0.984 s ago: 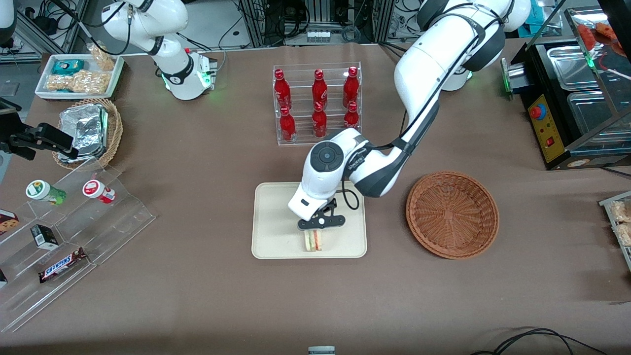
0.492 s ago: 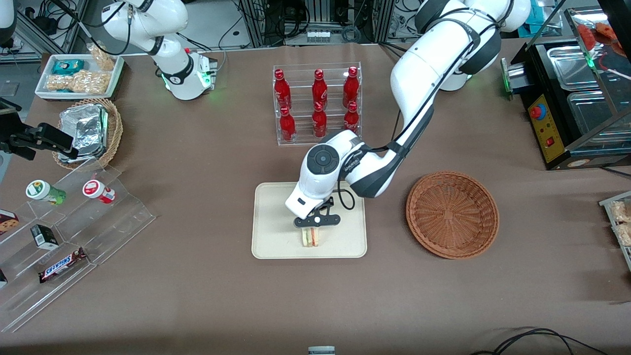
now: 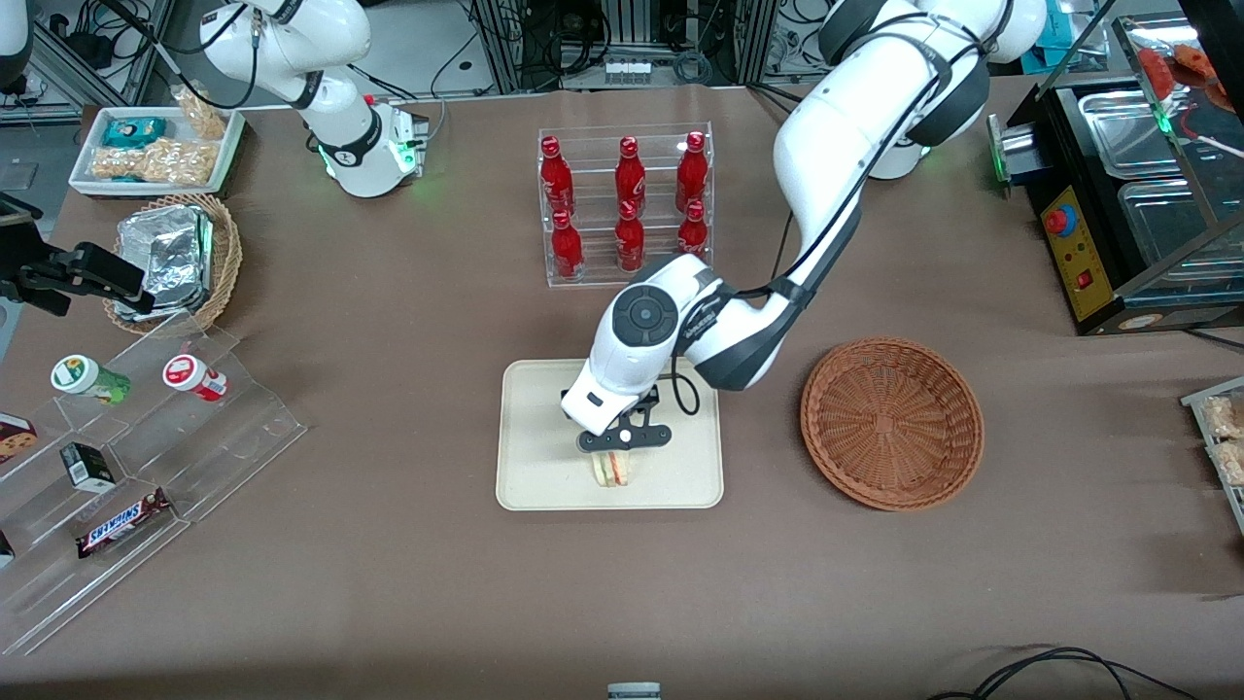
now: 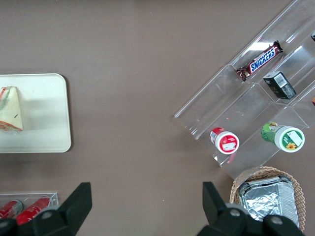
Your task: Place sandwich from basket to tray
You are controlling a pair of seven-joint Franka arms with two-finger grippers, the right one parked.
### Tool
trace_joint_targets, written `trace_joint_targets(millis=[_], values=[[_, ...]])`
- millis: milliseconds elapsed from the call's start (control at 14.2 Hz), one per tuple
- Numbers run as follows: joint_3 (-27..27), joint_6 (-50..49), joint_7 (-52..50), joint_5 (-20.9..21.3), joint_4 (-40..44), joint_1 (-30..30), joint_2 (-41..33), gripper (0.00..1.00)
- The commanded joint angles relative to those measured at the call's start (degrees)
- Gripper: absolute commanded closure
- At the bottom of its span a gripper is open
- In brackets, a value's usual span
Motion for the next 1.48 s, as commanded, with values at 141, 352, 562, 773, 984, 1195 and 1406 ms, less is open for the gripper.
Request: trace_joint_targets(millis=[141, 352, 562, 773, 984, 1195, 1406], values=[[0.6, -16.3, 1.1, -0.3, -1.5, 2.7, -13.3, 0.0], [0.6, -24.8, 4.9, 0.8, -2.5, 6.5, -17.0, 0.0], [0.6, -25.1, 4.5, 0.3, -9.9, 12.5, -21.1, 0.0], [0.5, -24.9, 5.9, 0.5, -18.9, 17.5, -27.7, 0.0], [0.5, -24.9, 14.5, 0.1, -27.2, 22.7, -34.2, 0.0], [0.4, -25.1, 25.5, -2.5, -33.0, 28.7, -40.1, 0.0], [0.5, -26.5, 33.0, -4.5, -35.8, 33.3, -44.8, 0.0]])
